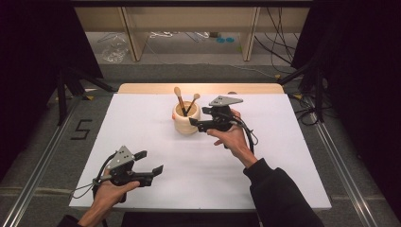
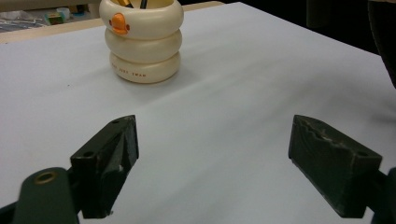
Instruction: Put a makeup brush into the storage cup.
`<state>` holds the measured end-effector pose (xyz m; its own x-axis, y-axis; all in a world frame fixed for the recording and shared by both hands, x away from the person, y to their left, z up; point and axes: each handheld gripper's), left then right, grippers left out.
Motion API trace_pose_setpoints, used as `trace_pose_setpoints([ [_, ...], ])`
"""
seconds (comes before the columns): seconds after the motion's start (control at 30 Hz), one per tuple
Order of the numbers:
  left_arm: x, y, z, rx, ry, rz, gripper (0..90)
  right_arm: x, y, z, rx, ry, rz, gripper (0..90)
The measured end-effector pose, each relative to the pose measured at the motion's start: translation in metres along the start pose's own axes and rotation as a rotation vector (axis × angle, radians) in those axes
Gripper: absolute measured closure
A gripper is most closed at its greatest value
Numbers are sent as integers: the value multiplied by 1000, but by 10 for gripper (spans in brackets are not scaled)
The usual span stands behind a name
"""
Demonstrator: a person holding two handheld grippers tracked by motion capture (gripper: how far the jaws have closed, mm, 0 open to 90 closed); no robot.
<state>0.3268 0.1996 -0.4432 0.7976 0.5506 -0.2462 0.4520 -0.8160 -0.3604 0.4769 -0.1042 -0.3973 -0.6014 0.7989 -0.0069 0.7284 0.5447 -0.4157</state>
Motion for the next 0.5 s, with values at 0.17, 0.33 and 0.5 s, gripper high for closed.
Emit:
trace_pose_setpoints([
  [0.17, 0, -1, 0, 1, 0, -2, 160, 4, -7, 7, 31, 7, -22, 292],
  [0.33, 1, 0, 0, 2, 4, 0, 160, 5, -14, 13, 38, 0, -12, 289],
  [0.5, 0, 0, 0, -1, -2, 0, 161, 5, -21, 17, 37, 2, -17, 287],
])
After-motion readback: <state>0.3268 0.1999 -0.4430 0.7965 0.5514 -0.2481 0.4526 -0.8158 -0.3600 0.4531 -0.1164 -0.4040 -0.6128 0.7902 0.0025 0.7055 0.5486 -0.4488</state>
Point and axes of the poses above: each handheld gripper's, and its own axes: y roughly forward along the jaws, z roughly out of its underside, x roughly to its left, and after that the axes turned 15 degrees about z, right-handed
